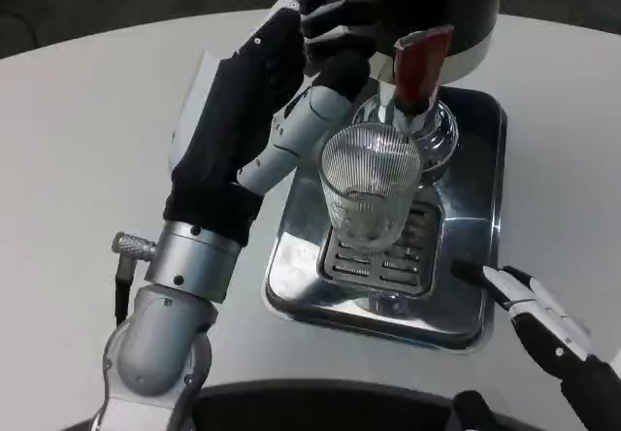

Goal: Grasp the cup under the faucet to collect the drink, then remove the cup.

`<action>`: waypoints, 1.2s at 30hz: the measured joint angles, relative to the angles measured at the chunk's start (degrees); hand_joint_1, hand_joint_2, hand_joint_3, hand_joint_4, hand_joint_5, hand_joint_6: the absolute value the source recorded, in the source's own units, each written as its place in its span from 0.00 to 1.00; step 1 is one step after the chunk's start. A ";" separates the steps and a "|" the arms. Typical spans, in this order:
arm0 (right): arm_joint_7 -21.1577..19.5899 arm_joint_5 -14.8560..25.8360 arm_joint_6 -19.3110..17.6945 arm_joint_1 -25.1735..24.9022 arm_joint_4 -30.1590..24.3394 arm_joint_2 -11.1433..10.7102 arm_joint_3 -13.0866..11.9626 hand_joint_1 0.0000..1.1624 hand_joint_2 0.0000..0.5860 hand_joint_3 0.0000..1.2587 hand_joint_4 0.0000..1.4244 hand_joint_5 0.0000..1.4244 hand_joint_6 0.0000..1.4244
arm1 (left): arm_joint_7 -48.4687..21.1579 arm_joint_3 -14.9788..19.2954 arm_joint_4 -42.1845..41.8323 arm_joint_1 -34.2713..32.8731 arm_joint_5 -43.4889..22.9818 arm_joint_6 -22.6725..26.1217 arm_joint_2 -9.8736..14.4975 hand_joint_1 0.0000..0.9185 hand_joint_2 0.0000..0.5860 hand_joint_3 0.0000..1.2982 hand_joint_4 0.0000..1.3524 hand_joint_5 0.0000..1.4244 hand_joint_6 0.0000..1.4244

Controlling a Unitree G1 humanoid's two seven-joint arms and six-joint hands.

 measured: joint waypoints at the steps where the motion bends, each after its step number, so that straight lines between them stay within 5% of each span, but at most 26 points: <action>1: 0.00 0.00 0.00 -0.02 0.01 0.03 0.01 0.60 0.87 0.09 0.04 0.00 0.00 | -0.38 -0.09 -0.26 -0.42 -0.05 0.42 -0.06 0.26 0.17 0.23 0.24 0.29 0.26; 22: -0.01 0.02 0.01 -0.47 0.10 0.41 -0.07 0.60 0.88 0.09 0.05 0.00 0.00 | -5.72 -2.21 -0.25 -5.55 -4.93 7.19 -3.60 0.24 0.17 0.22 0.21 0.26 0.24; 36: -0.01 0.05 0.01 -0.48 0.27 0.94 -0.07 0.61 0.88 0.10 0.05 0.00 0.00 | -11.54 -3.05 1.00 -6.24 -6.24 7.72 -1.99 0.15 0.19 0.22 0.18 0.24 0.16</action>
